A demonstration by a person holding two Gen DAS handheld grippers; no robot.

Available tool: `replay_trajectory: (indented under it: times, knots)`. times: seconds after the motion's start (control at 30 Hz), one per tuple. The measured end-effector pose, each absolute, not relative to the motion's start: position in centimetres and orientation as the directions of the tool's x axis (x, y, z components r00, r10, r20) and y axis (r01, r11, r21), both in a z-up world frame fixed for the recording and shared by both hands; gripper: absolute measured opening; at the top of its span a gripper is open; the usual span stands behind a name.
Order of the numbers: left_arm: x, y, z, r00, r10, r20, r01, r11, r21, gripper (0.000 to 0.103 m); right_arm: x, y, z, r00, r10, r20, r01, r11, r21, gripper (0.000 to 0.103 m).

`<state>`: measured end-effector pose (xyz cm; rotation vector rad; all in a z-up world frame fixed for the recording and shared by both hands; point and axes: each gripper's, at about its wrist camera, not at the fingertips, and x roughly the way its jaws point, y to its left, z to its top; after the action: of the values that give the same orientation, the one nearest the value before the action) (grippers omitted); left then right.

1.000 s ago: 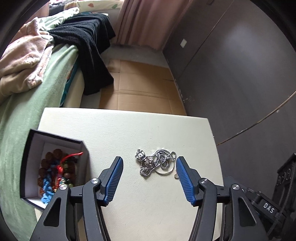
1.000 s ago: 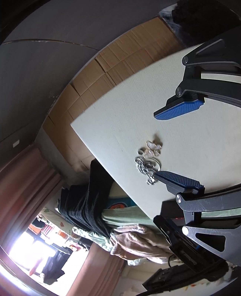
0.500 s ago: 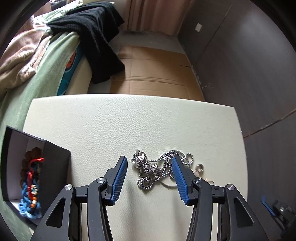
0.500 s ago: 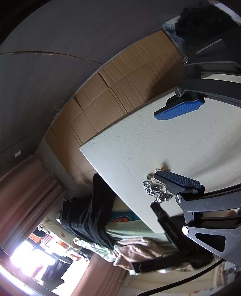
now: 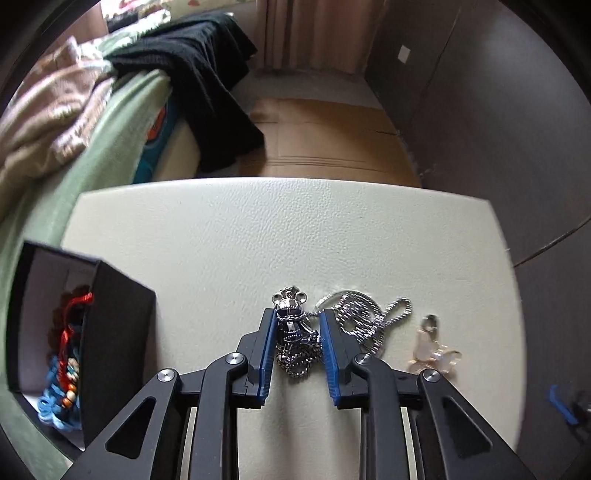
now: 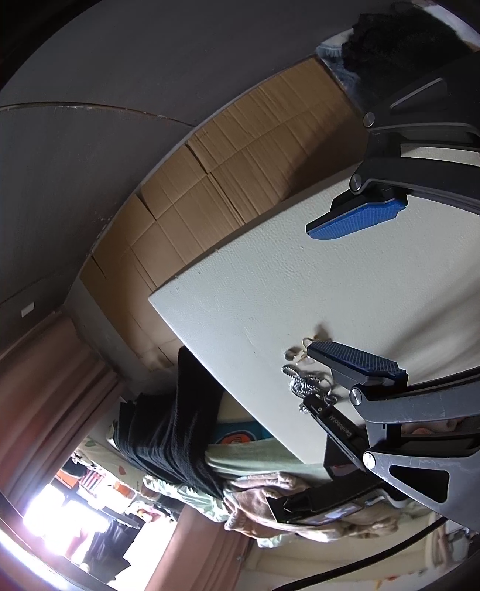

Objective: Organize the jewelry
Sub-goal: 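Reach the left gripper to the silver chain and close on the robot pendant, then hold the silver chain with the left gripper while the right gripper grasps the butterfly pendant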

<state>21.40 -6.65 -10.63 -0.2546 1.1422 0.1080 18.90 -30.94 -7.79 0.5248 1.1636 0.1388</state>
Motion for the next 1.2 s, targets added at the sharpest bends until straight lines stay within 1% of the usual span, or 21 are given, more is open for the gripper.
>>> replay_trajectory:
  times: [0.1,0.3,0.47,0.6,0.8,1.0,1.2]
  knots:
    - [20.7,-6.4,-9.5,0.443,-0.069,-0.894,-0.197,0.965,-0.173,0.024,18.8,-31.0,-7.8,0.403,0.373,-0.836,0.164,0.869,0.467,0.058]
    - [17.8,-5.4,-7.1,0.502,-0.167,-0.849,-0.153,0.948,-0.277,0.024,18.7,-31.2,-7.8,0.407,0.359,-0.840,0.174,0.872,0.457,0.058]
    - [16.0,-4.2,-5.4,0.563,-0.202,-0.801,-0.119,0.940,-0.320,0.024,18.7,-30.6,-7.5,0.413,0.333,-0.848,0.152,0.893,0.424,0.058]
    - [15.2,-2.6,-5.3,0.595,-0.211,-0.776,-0.127,0.928,-0.350,0.024,19.1,-29.9,-7.8,0.407,0.323,-0.855,0.138,0.903,0.407,0.058]
    - [14.7,-1.5,-5.9,0.602,-0.263,-0.754,-0.098,0.913,-0.396,0.024,19.4,-27.9,-7.9,0.407,0.318,-0.856,0.088,0.919,0.383,0.058]
    - [14.3,-0.3,-4.8,0.620,-0.300,-0.724,-0.074,0.897,-0.436,0.024,20.0,-25.7,-8.8,0.389,0.359,-0.849,0.025,0.917,0.399,0.058]
    - [13.9,1.8,-4.4,0.634,-0.334,-0.698,-0.090,0.864,-0.495,0.024,21.4,-23.5,-10.1,0.397,0.309,-0.864,0.011,0.940,0.341,0.058]
